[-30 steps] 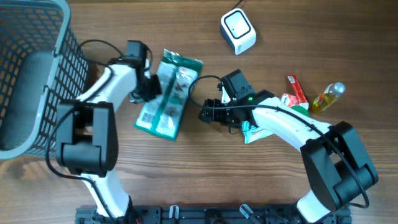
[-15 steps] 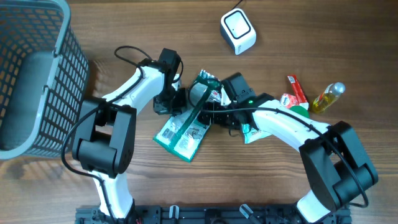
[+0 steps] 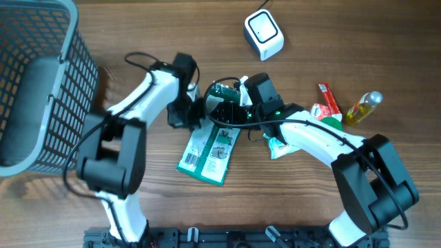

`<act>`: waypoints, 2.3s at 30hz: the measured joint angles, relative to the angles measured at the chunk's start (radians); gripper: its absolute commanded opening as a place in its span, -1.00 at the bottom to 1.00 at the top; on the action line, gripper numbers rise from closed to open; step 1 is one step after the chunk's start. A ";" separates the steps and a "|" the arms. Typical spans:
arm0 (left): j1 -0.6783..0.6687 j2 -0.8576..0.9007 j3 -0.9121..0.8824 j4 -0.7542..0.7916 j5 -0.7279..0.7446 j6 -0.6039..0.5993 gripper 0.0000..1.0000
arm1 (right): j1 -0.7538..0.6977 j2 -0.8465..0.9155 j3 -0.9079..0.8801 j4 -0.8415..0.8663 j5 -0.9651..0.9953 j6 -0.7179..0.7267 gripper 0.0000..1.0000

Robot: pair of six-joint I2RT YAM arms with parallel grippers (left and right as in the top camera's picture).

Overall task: Scan the item barcode
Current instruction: 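Grip the glove packet with both grippers and lift it off the table, then open the left gripper and pull the left arm back left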

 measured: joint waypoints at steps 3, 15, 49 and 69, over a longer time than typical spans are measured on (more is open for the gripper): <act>0.008 -0.128 0.039 0.077 0.004 0.000 -0.92 | -0.013 0.000 0.000 -0.046 -0.047 -0.001 0.83; -0.044 0.040 0.062 0.122 0.007 0.004 -0.92 | -0.153 -0.016 -0.013 -0.359 -0.220 -0.003 0.68; -0.069 0.122 0.069 0.113 0.018 0.007 -0.92 | 0.056 0.014 -0.337 0.434 -0.094 0.366 -0.80; 0.177 0.021 0.058 0.179 -0.171 -0.072 -0.68 | 0.057 0.019 -0.339 0.447 -0.050 0.184 -0.76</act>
